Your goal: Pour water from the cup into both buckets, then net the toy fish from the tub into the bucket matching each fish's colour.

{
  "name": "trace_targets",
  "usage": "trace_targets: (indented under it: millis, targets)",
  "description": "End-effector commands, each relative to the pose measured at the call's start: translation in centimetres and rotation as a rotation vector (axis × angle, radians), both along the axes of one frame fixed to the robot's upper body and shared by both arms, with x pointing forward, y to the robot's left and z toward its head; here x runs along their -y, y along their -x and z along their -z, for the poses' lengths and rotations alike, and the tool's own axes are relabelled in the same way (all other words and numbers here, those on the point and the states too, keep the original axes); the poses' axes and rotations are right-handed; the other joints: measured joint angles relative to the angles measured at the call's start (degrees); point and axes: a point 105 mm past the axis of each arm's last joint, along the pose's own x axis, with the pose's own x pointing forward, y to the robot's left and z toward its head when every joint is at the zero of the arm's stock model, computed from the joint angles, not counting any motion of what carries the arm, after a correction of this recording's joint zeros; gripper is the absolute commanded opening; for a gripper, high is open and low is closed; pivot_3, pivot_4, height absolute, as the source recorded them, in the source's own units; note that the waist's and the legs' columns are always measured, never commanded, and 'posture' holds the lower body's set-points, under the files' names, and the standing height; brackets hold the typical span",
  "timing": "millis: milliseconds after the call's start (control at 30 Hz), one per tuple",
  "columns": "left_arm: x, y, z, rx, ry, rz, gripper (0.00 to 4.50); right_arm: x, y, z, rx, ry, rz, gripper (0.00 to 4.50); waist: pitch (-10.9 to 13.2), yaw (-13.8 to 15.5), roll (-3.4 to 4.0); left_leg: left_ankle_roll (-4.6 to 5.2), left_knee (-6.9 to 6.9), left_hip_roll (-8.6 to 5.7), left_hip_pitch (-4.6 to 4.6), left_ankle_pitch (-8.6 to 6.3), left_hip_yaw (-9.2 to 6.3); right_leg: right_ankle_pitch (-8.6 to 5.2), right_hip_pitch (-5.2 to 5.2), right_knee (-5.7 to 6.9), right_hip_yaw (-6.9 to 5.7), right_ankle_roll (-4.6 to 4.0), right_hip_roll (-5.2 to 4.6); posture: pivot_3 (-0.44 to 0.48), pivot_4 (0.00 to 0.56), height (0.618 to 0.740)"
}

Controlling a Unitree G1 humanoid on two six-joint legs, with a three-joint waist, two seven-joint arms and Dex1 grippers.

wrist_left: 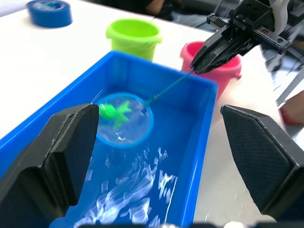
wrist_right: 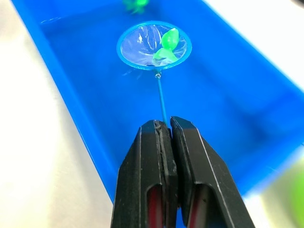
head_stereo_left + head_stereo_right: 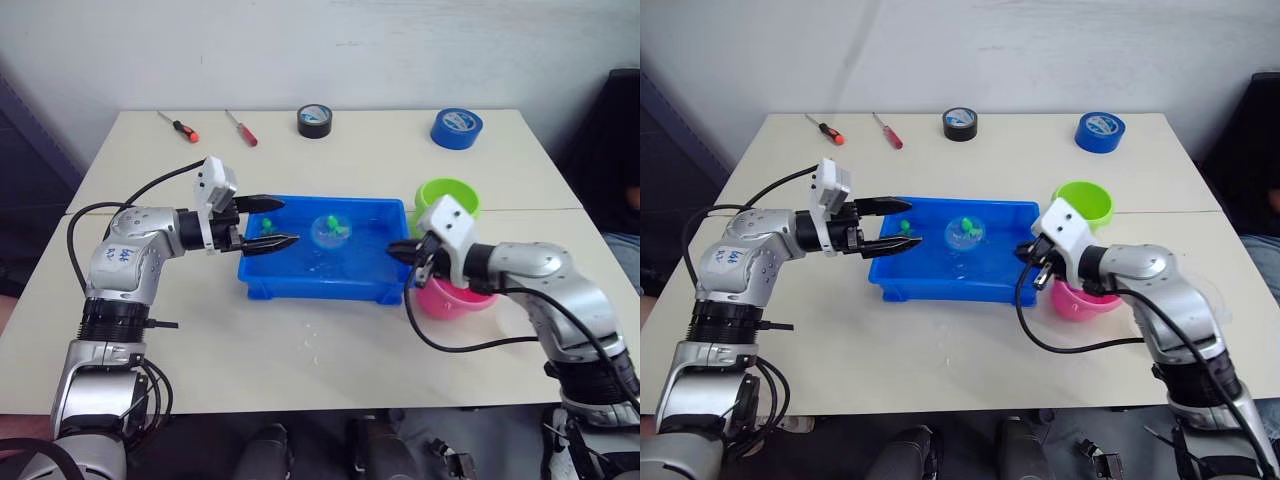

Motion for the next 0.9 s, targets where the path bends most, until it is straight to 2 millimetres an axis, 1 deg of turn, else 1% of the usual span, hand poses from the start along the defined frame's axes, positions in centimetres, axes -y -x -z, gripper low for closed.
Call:
trace_targets:
  millis: [33,167,267,367,400,433,500,667,733,833,900]
  targets:
    - [1.6,0.1,-0.9,0.038,0.013,0.072,4.45,2.4,1.3,-3.5,0.100,-0.032,0.101,0.00,0.00,0.06,0.00,0.00,-0.01,0.00,0.00,0.00,0.01,0.00,0.00,0.01,0.01,0.00,0.00,0.000,0.150,0.736]
    - [2.8,0.1,-0.8,0.042,-0.003,0.127,4.45,5.2,2.3,-5.3,0.138,-0.048,0.217,0.00,0.00,0.00,0.00,0.01,-0.01,0.00,0.00,0.00,0.03,0.00,0.01,0.01,0.04,0.00,0.00,0.000,0.150,0.736]
    - [3.3,-0.2,-0.9,0.060,-0.006,0.133,4.45,6.7,2.6,-5.9,0.146,-0.046,0.281,0.00,0.00,0.14,0.00,0.02,-0.01,0.00,0.00,0.00,0.02,0.00,0.01,-0.03,0.04,0.00,0.01,0.000,0.150,0.736]
    - [3.9,-0.2,-1.1,0.072,0.006,0.142,4.45,8.7,2.4,-6.2,0.143,-0.052,0.367,0.00,0.00,0.17,0.00,0.03,-0.01,0.00,0.01,0.01,0.04,0.00,0.01,-0.01,0.06,0.00,0.00,0.000,0.150,0.736]
    - [4.1,-0.2,-1.2,0.072,0.014,0.149,4.45,10.0,2.1,-6.3,0.159,-0.004,0.416,0.00,0.00,0.20,0.00,0.03,-0.01,-0.01,0.01,0.01,0.04,0.00,0.01,0.00,0.06,0.00,0.00,0.000,0.150,0.736]
    - [4.3,-0.2,-1.2,0.072,0.019,0.153,4.45,10.8,1.8,-6.3,0.171,0.036,0.445,0.00,0.00,0.32,0.00,0.03,-0.01,-0.01,0.01,0.01,0.04,0.00,0.01,0.00,0.07,0.00,0.00,0.000,0.150,0.736]
    - [4.7,-0.4,-1.1,0.077,0.024,0.152,4.45,12.5,1.0,-6.2,0.210,0.138,0.498,0.00,0.00,0.59,0.00,0.06,0.00,-0.03,0.01,0.01,0.07,0.00,0.02,0.00,0.08,0.00,-0.01,0.000,0.150,0.736]
    - [4.8,-0.3,-1.3,0.083,0.033,0.153,4.45,13.8,-0.5,-5.2,0.337,0.465,0.449,0.00,0.00,0.87,0.00,0.07,-0.01,-0.04,0.02,0.03,0.14,0.00,0.00,-0.04,0.12,0.01,0.01,0.000,0.150,0.736]
    - [4.6,-0.4,-1.3,0.085,0.032,0.146,4.45,13.8,-1.1,-5.2,0.432,0.666,0.386,0.00,0.00,0.92,0.01,0.06,0.00,-0.04,0.04,0.03,0.18,0.00,-0.01,-0.05,0.14,0.01,0.01,0.000,0.150,0.736]
    - [4.4,-0.4,-1.3,0.087,0.032,0.138,4.45,13.7,-1.7,-4.7,0.504,0.841,0.297,0.00,0.00,1.05,0.01,0.07,0.01,-0.06,0.04,0.04,0.23,0.00,-0.05,-0.06,0.17,0.01,0.00,0.000,0.150,0.736]
    - [4.3,-0.3,-1.3,0.089,0.030,0.134,4.45,13.9,-2.2,-4.1,0.611,1.133,0.181,0.00,0.00,1.04,0.03,0.06,0.04,-0.06,0.04,0.05,0.26,0.00,-0.06,-0.05,0.18,0.01,0.00,0.000,0.150,0.736]
